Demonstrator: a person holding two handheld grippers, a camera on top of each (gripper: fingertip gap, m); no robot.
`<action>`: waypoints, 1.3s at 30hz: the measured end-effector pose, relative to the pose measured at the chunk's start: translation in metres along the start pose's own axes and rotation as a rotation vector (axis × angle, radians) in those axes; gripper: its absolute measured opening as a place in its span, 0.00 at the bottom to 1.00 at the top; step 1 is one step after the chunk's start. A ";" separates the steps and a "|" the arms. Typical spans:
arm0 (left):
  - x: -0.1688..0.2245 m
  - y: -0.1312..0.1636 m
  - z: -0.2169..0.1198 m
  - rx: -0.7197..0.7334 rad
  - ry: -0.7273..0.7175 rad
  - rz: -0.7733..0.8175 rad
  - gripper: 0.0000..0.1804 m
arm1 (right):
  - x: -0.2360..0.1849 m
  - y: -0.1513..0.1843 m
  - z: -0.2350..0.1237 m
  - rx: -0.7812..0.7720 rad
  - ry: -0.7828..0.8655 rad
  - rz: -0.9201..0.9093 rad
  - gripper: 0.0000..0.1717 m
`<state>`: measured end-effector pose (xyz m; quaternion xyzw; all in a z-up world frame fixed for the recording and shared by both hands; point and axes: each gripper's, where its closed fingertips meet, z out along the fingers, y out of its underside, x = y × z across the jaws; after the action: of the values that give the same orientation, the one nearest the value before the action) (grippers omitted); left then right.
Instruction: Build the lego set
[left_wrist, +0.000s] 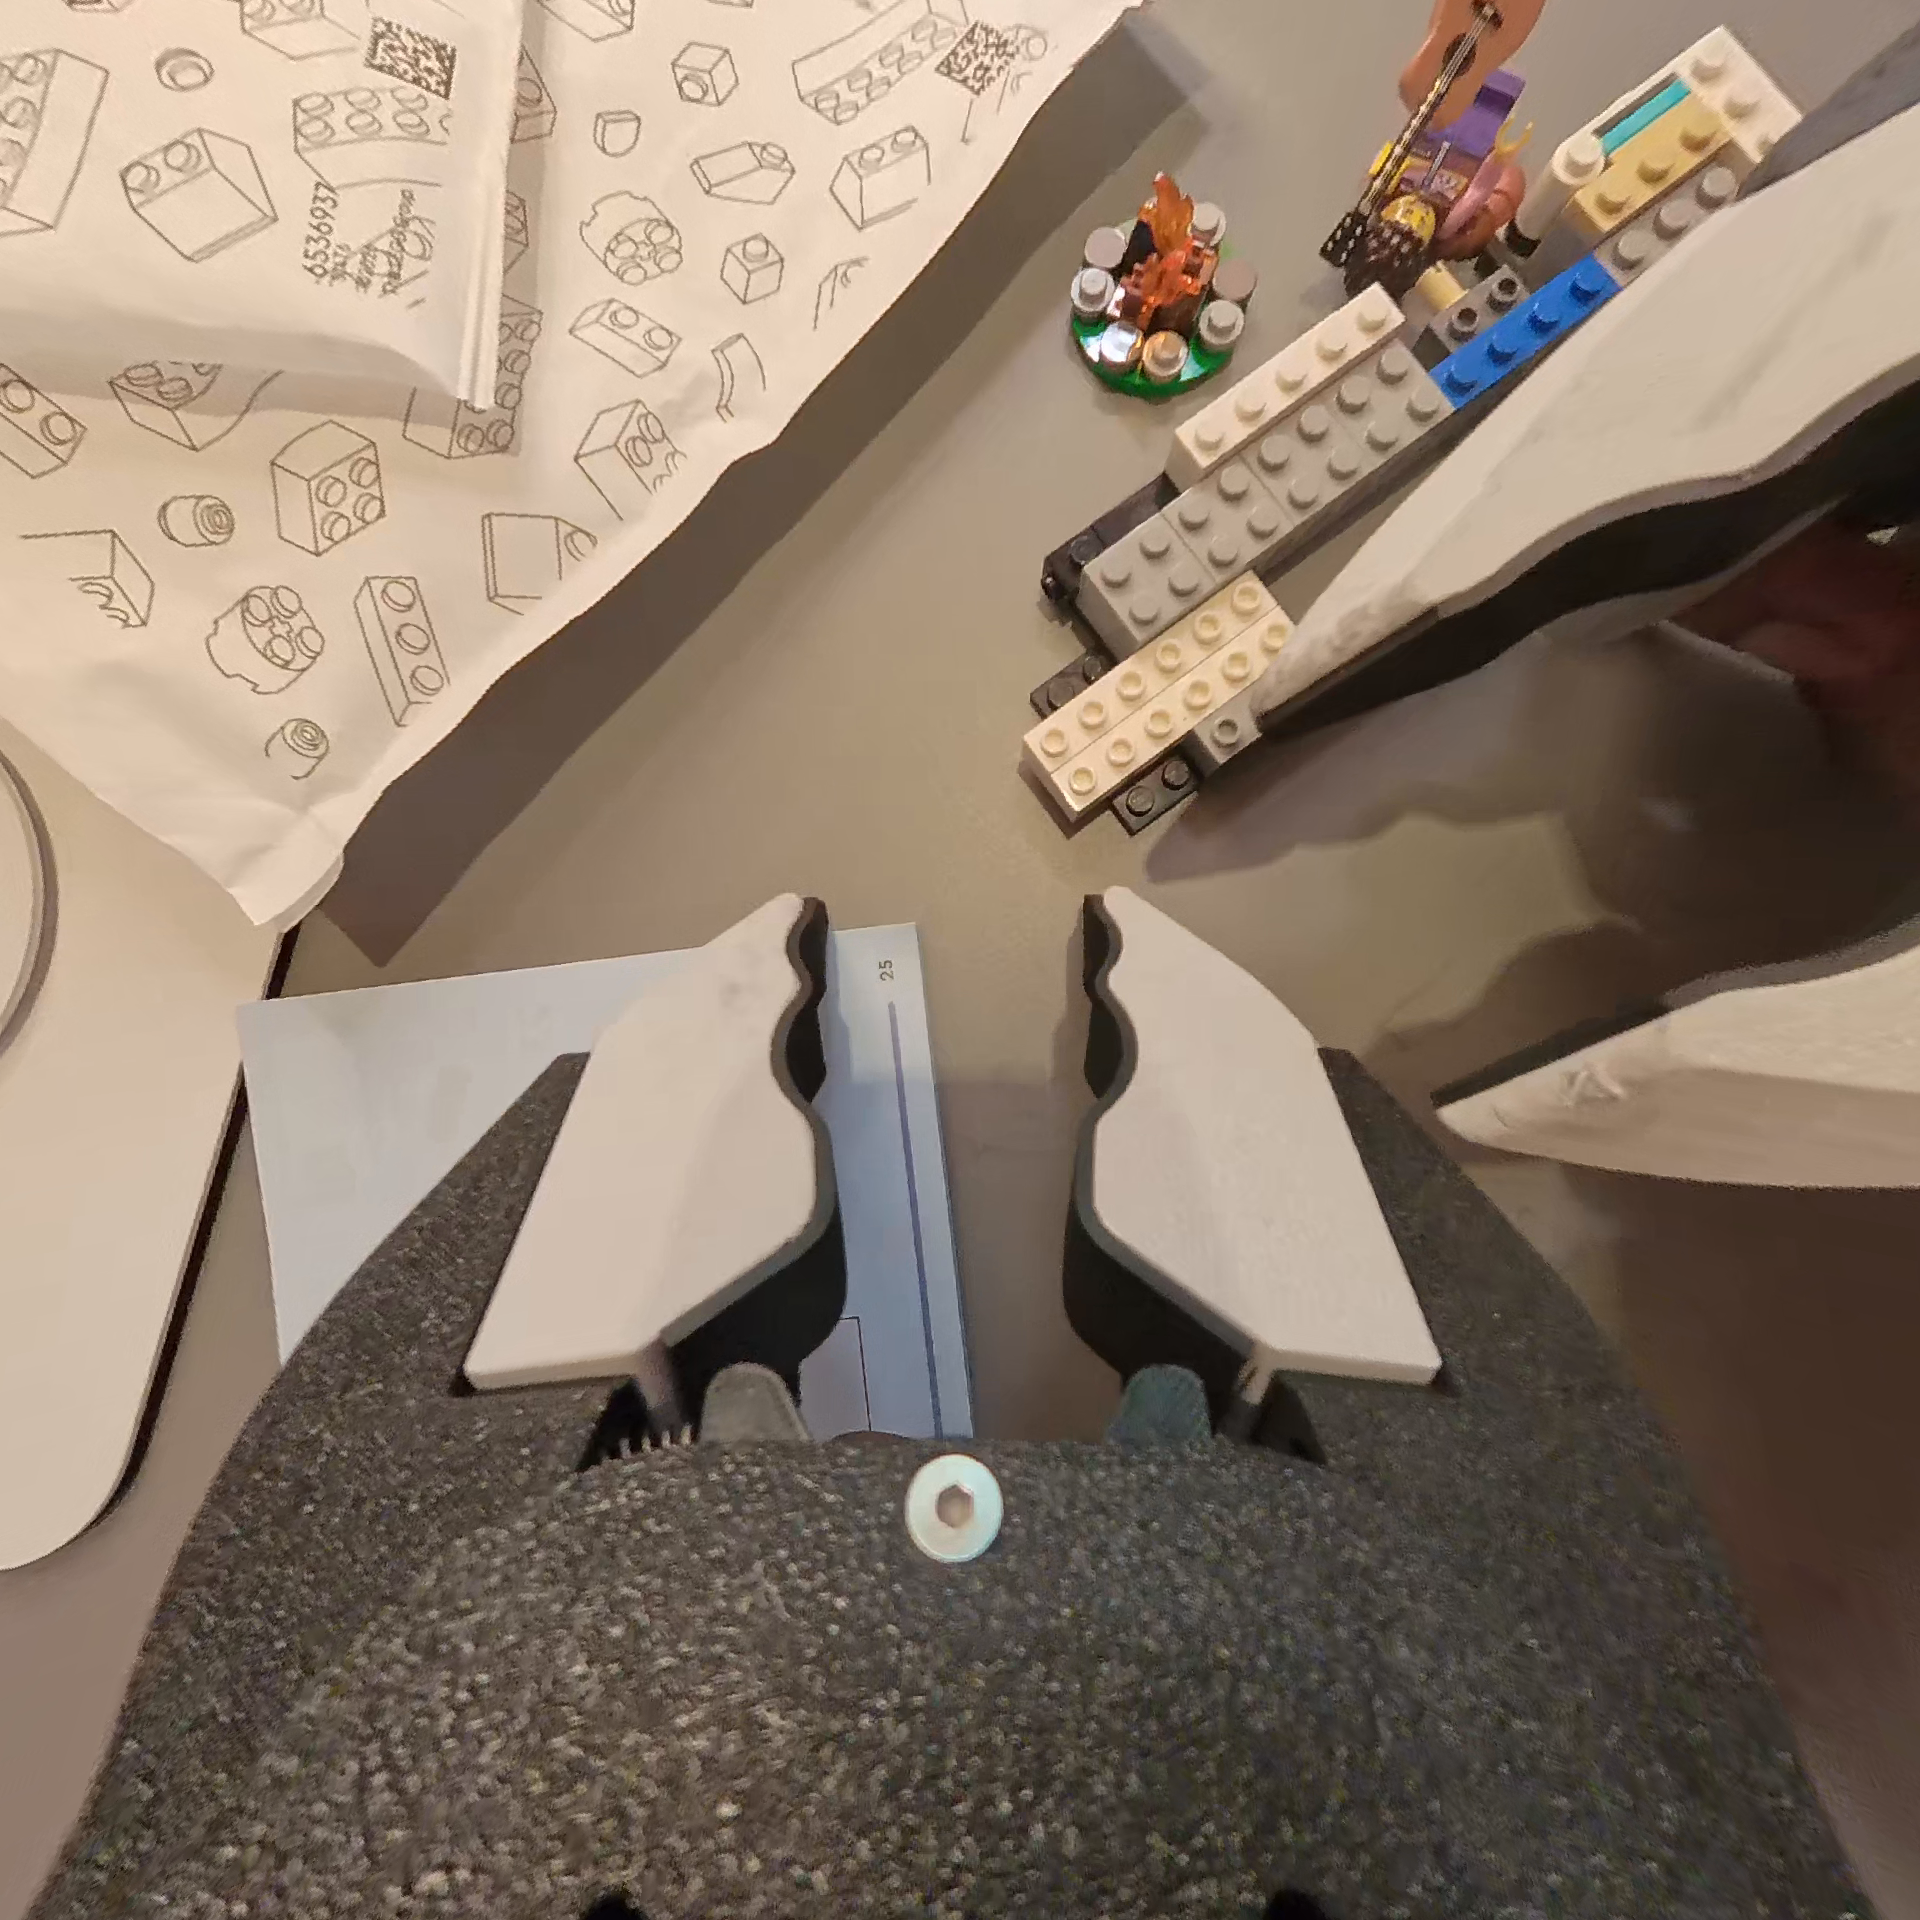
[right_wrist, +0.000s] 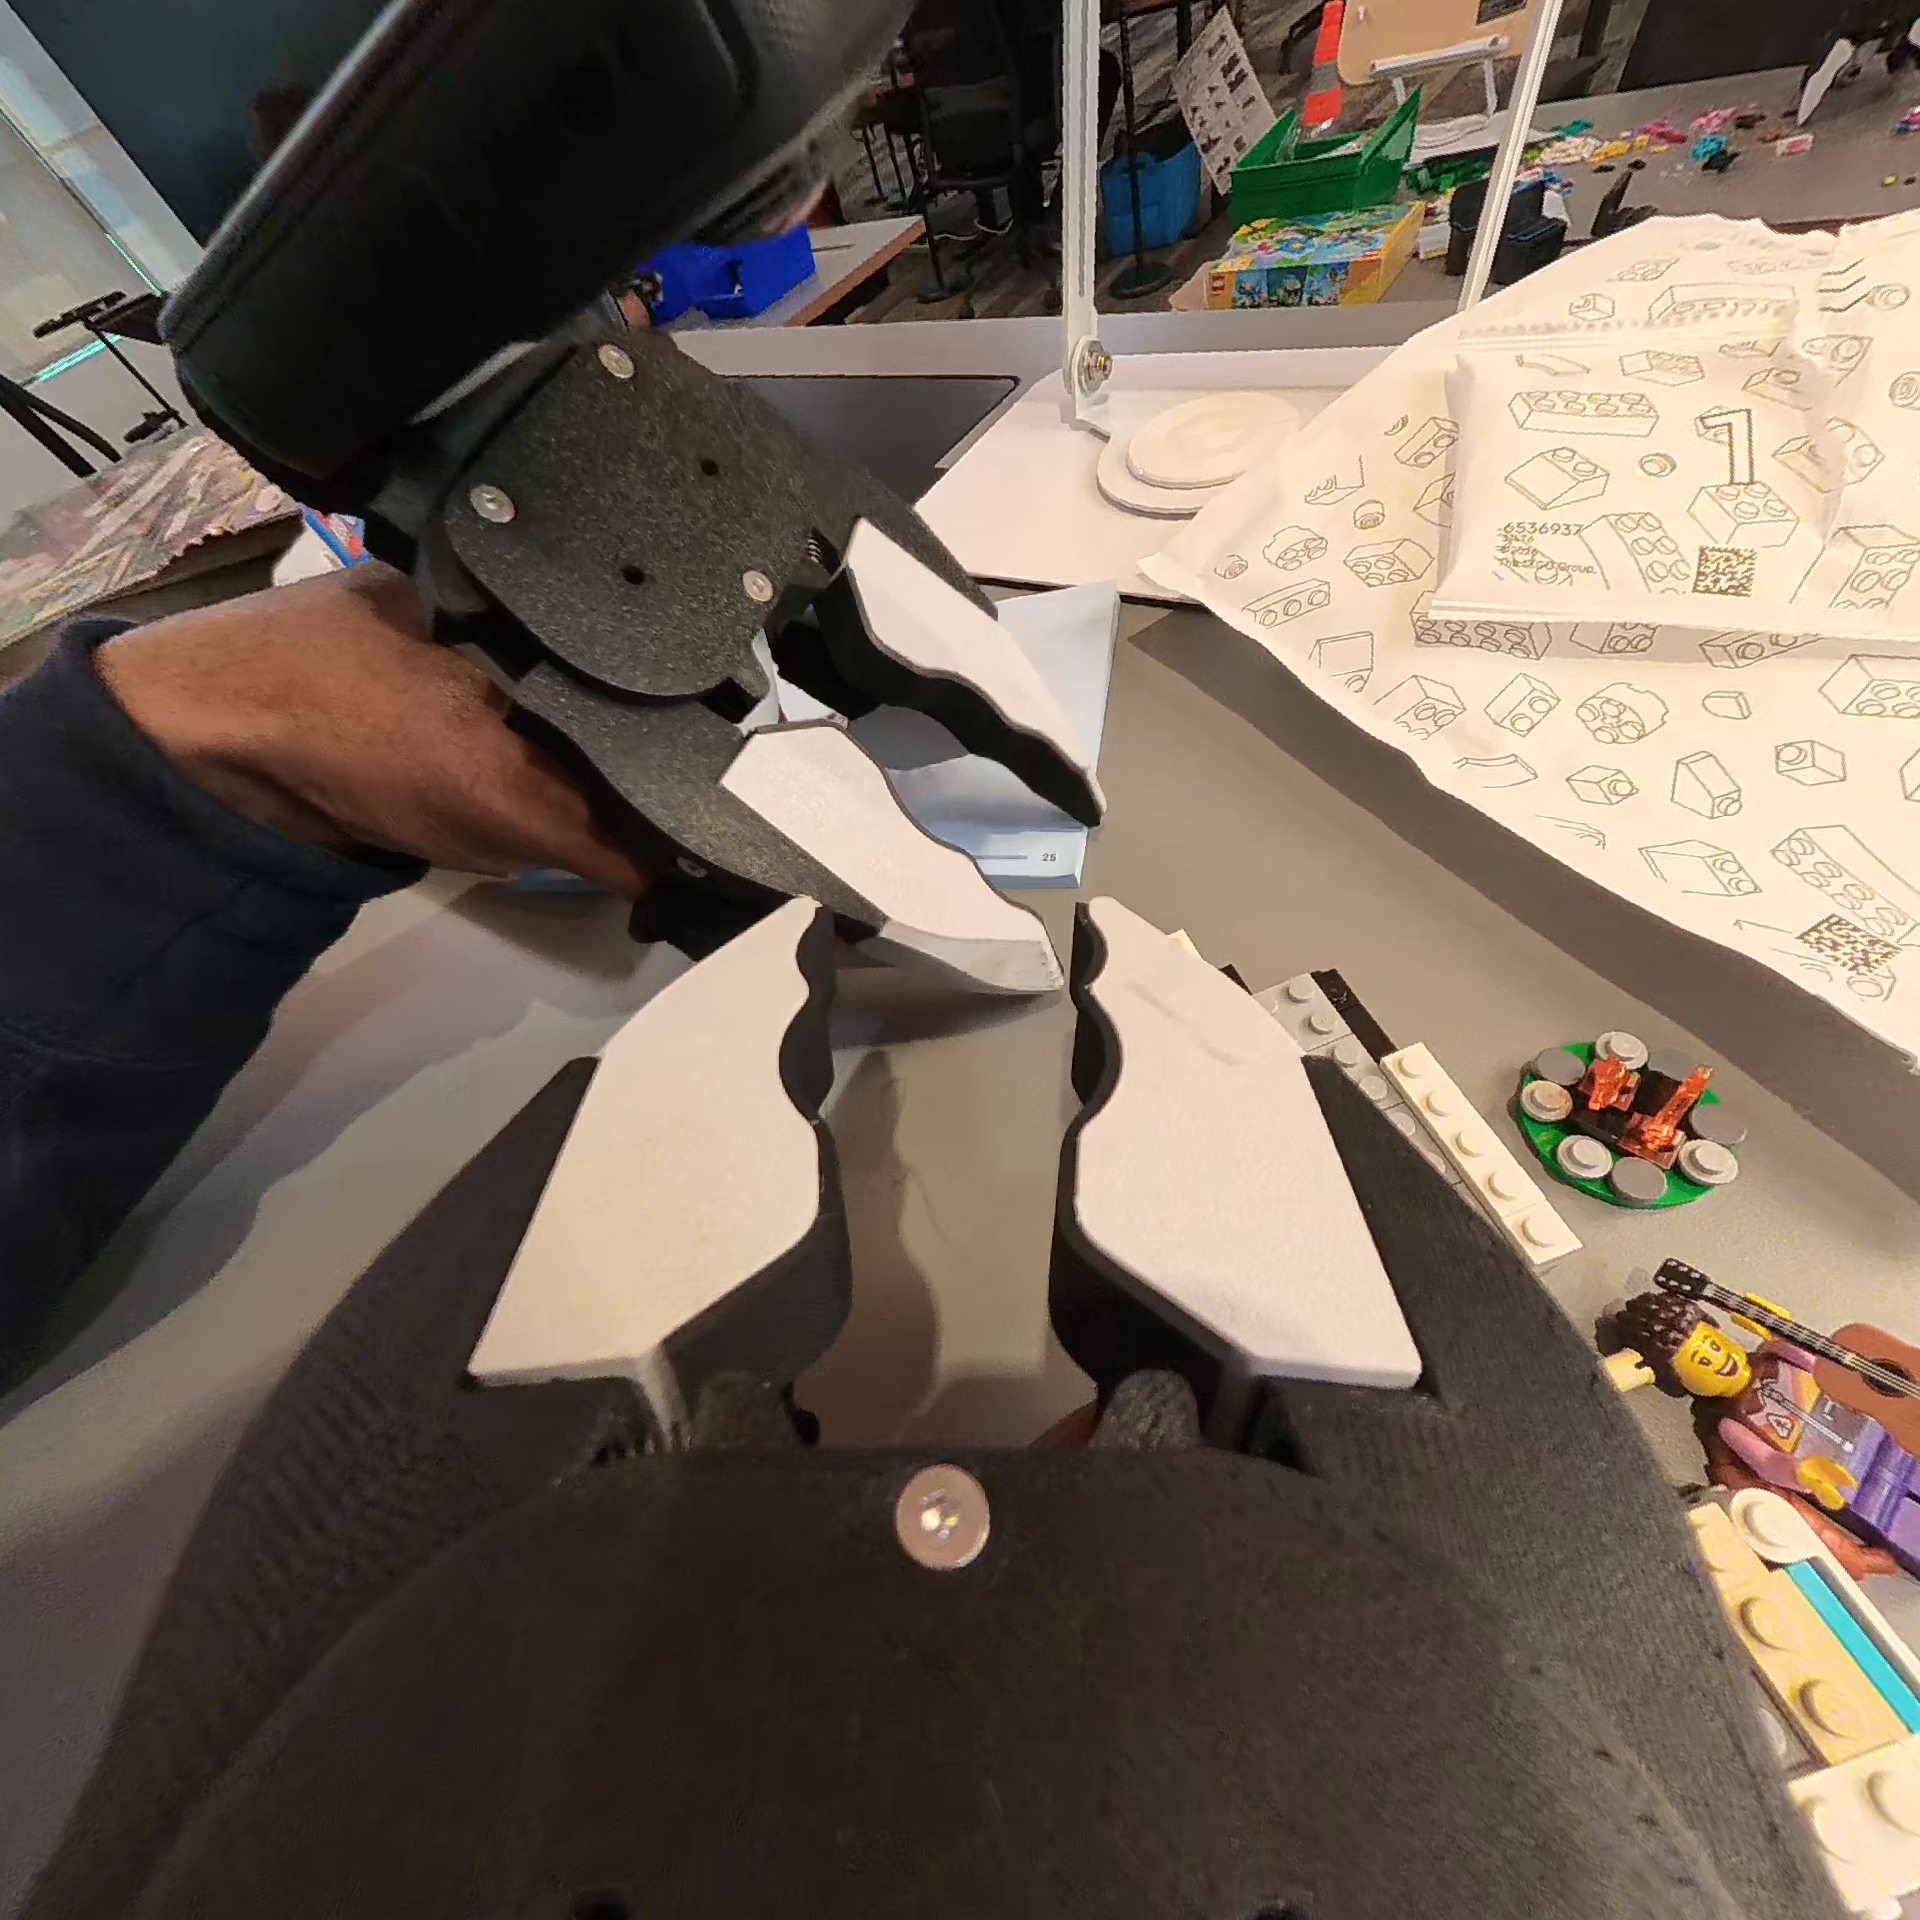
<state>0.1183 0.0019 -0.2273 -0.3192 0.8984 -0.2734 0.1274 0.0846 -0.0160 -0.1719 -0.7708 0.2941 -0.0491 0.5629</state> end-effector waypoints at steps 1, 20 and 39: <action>0.001 -0.001 0.000 0.006 0.005 0.004 0.27 | 0.000 0.000 0.000 0.000 0.000 -0.002 0.25; 0.020 -0.002 0.002 0.038 0.053 0.218 0.33 | -0.006 -0.006 -0.004 0.044 -0.067 -0.020 0.25; 0.015 0.007 -0.003 -0.015 0.061 0.164 0.32 | -0.012 -0.009 -0.004 0.065 -0.096 -0.027 0.25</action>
<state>0.1021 -0.0019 -0.2301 -0.2370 0.9270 -0.2649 0.1197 0.0761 -0.0116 -0.1596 -0.7573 0.2547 -0.0290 0.6006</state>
